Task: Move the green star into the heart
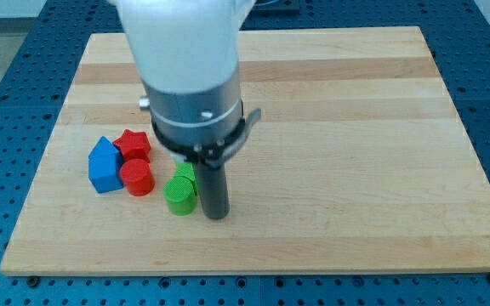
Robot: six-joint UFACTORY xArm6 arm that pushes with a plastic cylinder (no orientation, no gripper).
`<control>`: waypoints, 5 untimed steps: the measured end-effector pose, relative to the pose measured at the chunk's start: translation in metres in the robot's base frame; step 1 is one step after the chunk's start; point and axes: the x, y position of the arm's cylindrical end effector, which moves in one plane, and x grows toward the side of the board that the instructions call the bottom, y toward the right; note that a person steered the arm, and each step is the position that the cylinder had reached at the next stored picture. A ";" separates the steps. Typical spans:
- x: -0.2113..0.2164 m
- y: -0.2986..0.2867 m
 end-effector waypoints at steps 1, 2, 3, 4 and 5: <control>-0.004 0.000; -0.004 0.000; -0.002 -0.002; 0.011 0.016; 0.021 0.011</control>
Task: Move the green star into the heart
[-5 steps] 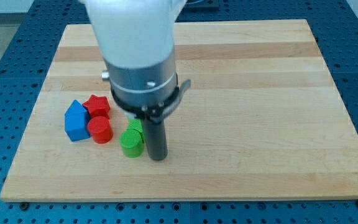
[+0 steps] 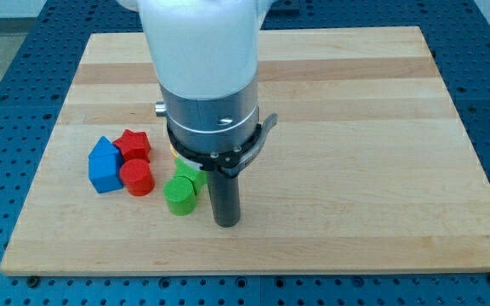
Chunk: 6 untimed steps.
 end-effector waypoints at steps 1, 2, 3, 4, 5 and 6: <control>-0.009 -0.014; -0.029 -0.029; -0.047 -0.041; -0.047 -0.044; -0.045 -0.011; -0.051 0.021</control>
